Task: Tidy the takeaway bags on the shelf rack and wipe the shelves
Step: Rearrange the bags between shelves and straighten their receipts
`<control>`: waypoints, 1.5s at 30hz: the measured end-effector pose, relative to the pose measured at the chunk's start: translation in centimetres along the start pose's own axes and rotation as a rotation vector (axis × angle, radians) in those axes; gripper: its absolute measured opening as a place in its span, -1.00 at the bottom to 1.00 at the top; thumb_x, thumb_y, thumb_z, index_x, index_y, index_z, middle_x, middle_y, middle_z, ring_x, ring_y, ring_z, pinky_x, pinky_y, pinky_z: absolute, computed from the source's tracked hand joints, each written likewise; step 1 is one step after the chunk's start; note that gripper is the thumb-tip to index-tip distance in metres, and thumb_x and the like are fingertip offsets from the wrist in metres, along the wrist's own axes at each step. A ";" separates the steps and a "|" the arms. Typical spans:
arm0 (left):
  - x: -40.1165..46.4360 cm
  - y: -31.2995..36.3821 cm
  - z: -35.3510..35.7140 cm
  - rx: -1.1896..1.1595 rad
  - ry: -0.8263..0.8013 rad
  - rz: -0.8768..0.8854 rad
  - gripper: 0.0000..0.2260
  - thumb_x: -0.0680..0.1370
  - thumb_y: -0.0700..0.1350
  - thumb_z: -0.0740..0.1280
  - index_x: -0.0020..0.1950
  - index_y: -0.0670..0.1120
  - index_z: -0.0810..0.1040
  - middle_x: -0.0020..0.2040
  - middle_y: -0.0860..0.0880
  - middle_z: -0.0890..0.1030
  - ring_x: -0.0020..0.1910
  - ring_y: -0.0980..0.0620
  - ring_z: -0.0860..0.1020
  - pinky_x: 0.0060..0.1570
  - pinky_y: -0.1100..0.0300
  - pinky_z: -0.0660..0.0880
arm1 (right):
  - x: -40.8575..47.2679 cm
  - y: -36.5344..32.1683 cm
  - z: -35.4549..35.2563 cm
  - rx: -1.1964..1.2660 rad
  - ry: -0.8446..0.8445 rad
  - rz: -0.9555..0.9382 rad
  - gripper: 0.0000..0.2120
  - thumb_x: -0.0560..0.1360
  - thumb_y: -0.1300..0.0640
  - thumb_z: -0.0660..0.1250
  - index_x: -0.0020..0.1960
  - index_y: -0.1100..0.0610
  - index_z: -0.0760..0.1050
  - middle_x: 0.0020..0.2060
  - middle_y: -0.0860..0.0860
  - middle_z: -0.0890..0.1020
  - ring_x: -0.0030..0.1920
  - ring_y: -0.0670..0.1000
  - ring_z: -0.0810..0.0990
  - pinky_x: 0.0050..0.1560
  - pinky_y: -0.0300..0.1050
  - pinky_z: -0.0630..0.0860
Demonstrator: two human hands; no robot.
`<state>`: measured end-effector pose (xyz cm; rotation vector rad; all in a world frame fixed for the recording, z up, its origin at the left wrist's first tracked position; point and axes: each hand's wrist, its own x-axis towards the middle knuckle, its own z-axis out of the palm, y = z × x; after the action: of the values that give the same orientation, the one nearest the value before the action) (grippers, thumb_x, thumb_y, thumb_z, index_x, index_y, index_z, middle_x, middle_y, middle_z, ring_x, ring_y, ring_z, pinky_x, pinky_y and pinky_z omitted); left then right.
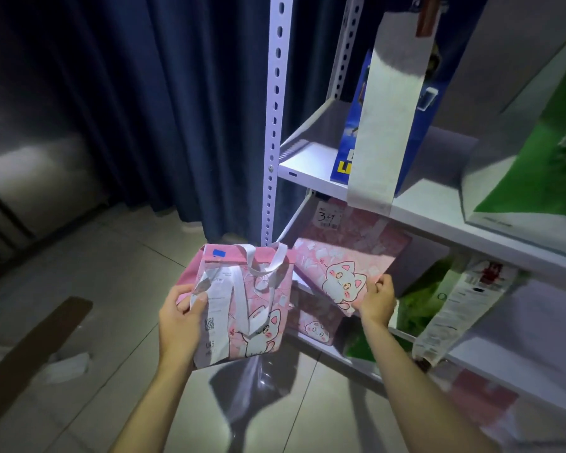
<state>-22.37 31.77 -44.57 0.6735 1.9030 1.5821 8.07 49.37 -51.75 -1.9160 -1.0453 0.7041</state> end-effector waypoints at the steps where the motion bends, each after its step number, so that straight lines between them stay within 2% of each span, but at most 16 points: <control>1: 0.0 0.5 -0.6 0.018 0.017 -0.007 -0.81 0.57 -0.19 0.41 -0.10 0.11 0.56 -0.13 -0.04 0.67 -0.16 -0.11 0.65 -0.11 -0.07 0.60 | -1.1 -0.6 -0.6 -0.013 0.004 0.017 -0.91 0.70 0.10 0.22 0.03 0.07 0.42 -0.12 0.03 0.59 -0.17 0.09 0.58 -0.34 -0.02 0.59; 4: -0.2 1.8 -2.6 0.066 0.070 -0.032 -0.82 0.53 -0.16 0.41 -0.12 0.15 0.56 -0.08 -0.06 0.66 -0.08 -0.12 0.64 -0.05 -0.15 0.60 | -4.2 -1.4 -2.3 0.017 -0.022 0.066 -0.89 0.71 0.05 0.17 0.07 0.07 0.42 -0.07 0.04 0.58 -0.15 0.10 0.61 -0.28 0.19 0.70; 6: -0.7 2.2 -3.7 0.093 0.088 -0.040 -0.88 0.49 -0.11 0.39 -0.10 0.13 0.56 -0.06 -0.07 0.64 -0.06 -0.15 0.64 -0.03 -0.21 0.60 | -6.4 -1.8 -3.7 0.041 -0.064 0.095 -0.85 0.71 0.04 0.16 0.08 0.10 0.42 -0.06 0.04 0.59 -0.19 0.06 0.62 -0.29 0.22 0.70; 11: -2.8 2.8 -5.8 0.129 0.065 -0.049 -0.91 0.45 0.01 0.37 -0.06 0.11 0.58 -0.03 -0.09 0.63 -0.08 -0.13 0.66 -0.08 -0.23 0.64 | -11.4 -1.7 -8.4 -0.001 -0.071 0.086 -0.85 0.71 0.05 0.17 0.06 0.11 0.41 -0.12 0.02 0.59 -0.24 -0.02 0.61 -0.30 0.18 0.70; 13: -4.2 3.7 -6.1 0.130 0.046 -0.048 -0.91 0.47 -0.01 0.38 -0.04 0.10 0.58 -0.02 -0.10 0.63 -0.08 -0.13 0.66 -0.11 -0.18 0.65 | -12.9 -1.2 -10.5 -0.037 -0.041 0.067 -0.85 0.71 0.05 0.16 0.05 0.11 0.42 -0.14 0.04 0.60 -0.28 -0.05 0.61 -0.34 0.13 0.69; 16: -6.9 5.2 -6.0 0.115 0.017 -0.039 -0.91 0.53 -0.15 0.39 -0.06 0.05 0.56 -0.03 -0.14 0.64 -0.13 -0.13 0.66 -0.16 -0.06 0.62 | -14.7 0.2 -13.8 -0.109 -0.008 0.037 -0.83 0.70 -0.03 0.12 0.08 0.03 0.41 -0.10 0.06 0.63 -0.26 0.02 0.66 -0.41 0.07 0.68; 19: -9.9 6.2 -5.6 0.135 -0.006 -0.013 -0.89 0.54 -0.12 0.39 -0.07 0.11 0.54 -0.04 -0.09 0.65 -0.13 -0.13 0.68 -0.17 -0.14 0.66 | -16.3 1.5 -17.8 -0.128 0.037 0.033 -0.86 0.69 -0.07 0.11 0.09 -0.05 0.39 -0.11 0.05 0.63 -0.23 0.11 0.67 -0.30 0.13 0.68; 21: -12.2 7.0 -5.1 0.141 -0.019 0.008 -0.88 0.56 -0.10 0.39 -0.07 0.13 0.53 -0.04 -0.06 0.65 -0.13 -0.10 0.68 -0.17 -0.16 0.67 | -17.2 1.9 -21.4 -0.118 0.093 0.023 -0.81 0.70 -0.02 0.12 0.15 0.05 0.42 -0.12 0.06 0.59 -0.17 0.13 0.60 -0.18 0.06 0.57; 23: -14.7 8.0 -4.4 0.140 -0.022 0.036 -0.88 0.57 -0.09 0.39 -0.06 0.13 0.52 -0.05 -0.02 0.66 -0.11 -0.09 0.68 -0.15 -0.17 0.68 | -18.2 2.4 -25.4 -0.108 0.136 -0.019 -0.77 0.72 0.03 0.12 0.18 0.16 0.44 -0.15 0.06 0.55 -0.15 0.14 0.55 -0.16 0.02 0.47; 28: -21.2 10.6 -2.4 0.117 -0.050 0.123 -0.96 0.54 0.05 0.35 -0.03 0.18 0.52 -0.06 0.03 0.65 -0.10 -0.07 0.67 -0.11 -0.14 0.69 | -20.1 3.6 -35.6 -0.055 0.256 -0.049 -0.71 0.73 -0.03 0.09 0.10 0.17 0.45 -0.26 0.07 0.55 -0.19 0.17 0.58 -0.23 0.02 0.50; 31: -25.0 12.6 -0.9 0.105 -0.079 0.148 -0.94 0.60 0.01 0.36 0.02 0.06 0.53 -0.02 0.01 0.66 -0.07 -0.06 0.67 -0.07 -0.14 0.69 | -20.4 3.7 -41.5 -0.047 0.324 -0.065 -0.68 0.71 -0.13 0.05 0.07 0.09 0.42 -0.24 0.09 0.60 -0.25 0.16 0.60 -0.33 -0.07 0.46; 34: -27.9 14.5 0.3 0.115 -0.142 0.205 -0.90 0.64 -0.02 0.34 0.09 -0.02 0.53 -0.03 0.00 0.64 -0.09 -0.05 0.66 -0.07 -0.07 0.67 | -19.8 2.6 -46.4 -0.030 0.364 -0.095 -0.72 0.73 -0.02 0.07 0.07 0.17 0.43 -0.26 0.08 0.54 -0.27 0.13 0.52 -0.37 -0.13 0.32; 38: -30.1 16.5 2.3 0.111 -0.231 0.238 -0.86 0.64 -0.08 0.34 0.15 -0.11 0.52 -0.03 -0.06 0.62 -0.11 -0.07 0.63 -0.15 0.06 0.61 | -17.6 1.1 -50.7 0.021 0.442 -0.093 -0.77 0.73 0.05 0.11 0.07 0.19 0.44 -0.35 0.03 0.49 -0.33 0.12 0.48 -0.34 -0.08 0.32; 41: -30.3 17.8 4.4 0.121 -0.282 0.253 -0.92 0.64 -0.11 0.34 0.10 -0.07 0.52 -0.02 -0.09 0.63 -0.09 -0.11 0.64 -0.15 0.03 0.61 | -15.4 -0.1 -52.3 0.064 0.461 -0.089 -0.81 0.72 0.03 0.12 0.03 0.10 0.40 -0.35 -0.08 0.50 -0.34 0.08 0.56 -0.40 -0.12 0.43; 43: -29.9 18.2 6.2 0.142 -0.321 0.258 -0.96 0.62 -0.13 0.35 0.05 -0.01 0.53 -0.03 -0.07 0.64 -0.07 -0.12 0.64 -0.16 0.03 0.59 | -13.7 -0.9 -53.0 0.082 0.479 -0.105 -0.79 0.71 -0.05 0.11 0.01 0.05 0.38 -0.30 -0.07 0.54 -0.32 0.11 0.62 -0.36 -0.04 0.55; 45: -29.4 18.6 8.1 0.167 -0.354 0.275 -0.93 0.61 -0.14 0.35 0.03 0.03 0.53 -0.04 -0.04 0.65 -0.07 -0.10 0.65 -0.21 0.08 0.57 | -11.8 -1.5 -53.5 0.089 0.486 -0.109 -0.78 0.71 -0.09 0.11 0.02 0.03 0.37 -0.27 -0.05 0.57 -0.31 0.11 0.64 -0.36 -0.05 0.55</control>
<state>4.69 20.24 -24.26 1.2437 1.7412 1.3555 42.63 18.58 -22.45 -1.8109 -0.7869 0.1982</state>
